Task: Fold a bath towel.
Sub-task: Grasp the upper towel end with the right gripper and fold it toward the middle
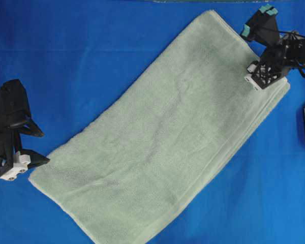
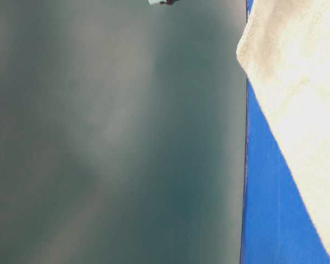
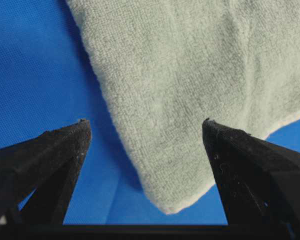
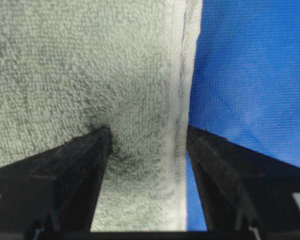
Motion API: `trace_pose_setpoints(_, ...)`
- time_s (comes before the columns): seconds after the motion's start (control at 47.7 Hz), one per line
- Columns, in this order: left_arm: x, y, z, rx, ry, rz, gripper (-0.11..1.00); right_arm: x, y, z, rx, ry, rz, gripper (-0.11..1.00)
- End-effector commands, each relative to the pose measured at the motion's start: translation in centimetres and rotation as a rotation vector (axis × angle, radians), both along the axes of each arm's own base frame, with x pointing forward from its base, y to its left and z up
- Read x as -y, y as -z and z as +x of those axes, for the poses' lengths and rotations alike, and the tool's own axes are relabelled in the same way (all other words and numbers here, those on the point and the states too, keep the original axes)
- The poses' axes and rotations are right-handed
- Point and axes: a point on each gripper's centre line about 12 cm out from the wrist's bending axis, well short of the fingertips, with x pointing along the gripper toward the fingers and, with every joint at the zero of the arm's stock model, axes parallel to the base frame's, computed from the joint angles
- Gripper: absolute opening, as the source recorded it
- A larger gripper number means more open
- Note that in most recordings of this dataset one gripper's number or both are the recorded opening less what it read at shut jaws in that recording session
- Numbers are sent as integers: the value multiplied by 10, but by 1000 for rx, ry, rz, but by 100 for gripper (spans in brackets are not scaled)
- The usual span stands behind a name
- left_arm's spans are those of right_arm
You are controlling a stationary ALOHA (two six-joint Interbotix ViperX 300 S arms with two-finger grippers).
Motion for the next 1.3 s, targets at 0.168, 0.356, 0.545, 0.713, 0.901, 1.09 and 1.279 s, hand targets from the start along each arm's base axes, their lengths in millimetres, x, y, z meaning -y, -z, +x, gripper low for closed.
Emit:
trace_pose_setpoints(0.168,2,-8,5,25,0,-9,87,-10,24,-11,-36,29,71,60)
trace_pose_setpoints(0.356,2,-8,5,24,0,-10,87,-11,24,-10,-22,46,78,24)
trace_pose_setpoints(0.545,2,-8,5,25,0,-12,87,-11,22,-8,-1,61,84,20)
trace_pose_setpoints(0.713,2,-8,5,25,-2,-12,87,-12,11,-3,35,78,78,20)
trace_pose_setpoints(0.901,3,-11,7,39,0,-22,87,-34,-33,26,106,19,60,18)
trace_pose_setpoints(1.09,5,-14,9,51,2,-28,87,-71,-81,70,219,-74,59,18)
trace_pose_setpoints(1.279,5,-13,9,50,3,-27,87,-123,-90,124,236,-225,63,18)
